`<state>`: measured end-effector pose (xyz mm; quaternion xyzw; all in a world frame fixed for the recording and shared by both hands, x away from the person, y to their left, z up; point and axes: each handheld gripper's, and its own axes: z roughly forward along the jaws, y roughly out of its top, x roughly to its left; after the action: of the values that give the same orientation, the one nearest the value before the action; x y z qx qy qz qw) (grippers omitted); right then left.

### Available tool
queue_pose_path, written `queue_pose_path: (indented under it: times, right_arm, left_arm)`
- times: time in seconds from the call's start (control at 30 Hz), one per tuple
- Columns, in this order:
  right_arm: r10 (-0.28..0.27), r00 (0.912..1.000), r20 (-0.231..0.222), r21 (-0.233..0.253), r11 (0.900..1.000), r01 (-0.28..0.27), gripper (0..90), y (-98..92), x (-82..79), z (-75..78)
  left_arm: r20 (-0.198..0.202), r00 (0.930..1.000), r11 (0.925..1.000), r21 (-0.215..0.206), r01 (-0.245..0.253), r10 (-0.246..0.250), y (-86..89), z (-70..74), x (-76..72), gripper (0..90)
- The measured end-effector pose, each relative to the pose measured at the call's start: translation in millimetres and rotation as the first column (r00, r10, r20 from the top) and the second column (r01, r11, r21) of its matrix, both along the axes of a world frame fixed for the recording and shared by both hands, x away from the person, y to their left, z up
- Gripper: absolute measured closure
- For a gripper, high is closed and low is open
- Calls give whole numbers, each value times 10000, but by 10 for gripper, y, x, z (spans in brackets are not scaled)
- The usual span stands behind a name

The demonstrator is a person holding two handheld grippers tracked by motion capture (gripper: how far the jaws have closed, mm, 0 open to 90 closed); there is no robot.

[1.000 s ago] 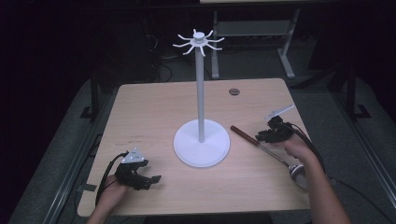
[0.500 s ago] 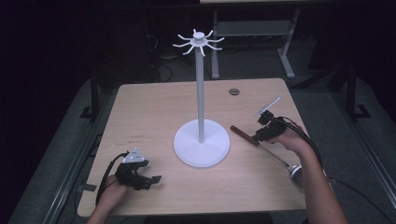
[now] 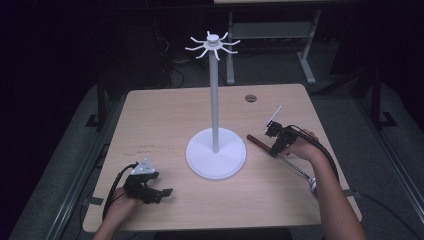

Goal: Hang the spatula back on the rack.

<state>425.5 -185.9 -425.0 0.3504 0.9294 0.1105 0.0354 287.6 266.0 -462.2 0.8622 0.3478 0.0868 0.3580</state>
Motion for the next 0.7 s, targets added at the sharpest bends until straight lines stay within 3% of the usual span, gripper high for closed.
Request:
queue_pose_path:
  times: [0.3,0.7]
  right_arm:
    - [21,9999,-132,-264,9996,-24,705,8,32,-138]
    - [-145,9999,-92,-127,9998,144,726,-2,25,-139]
  left_arm:
    - [-26,10000,10000,0,-2,2,-1,-2,-1,138]
    - [-2,10000,10000,-10,-11,11,2,4,-6,138]
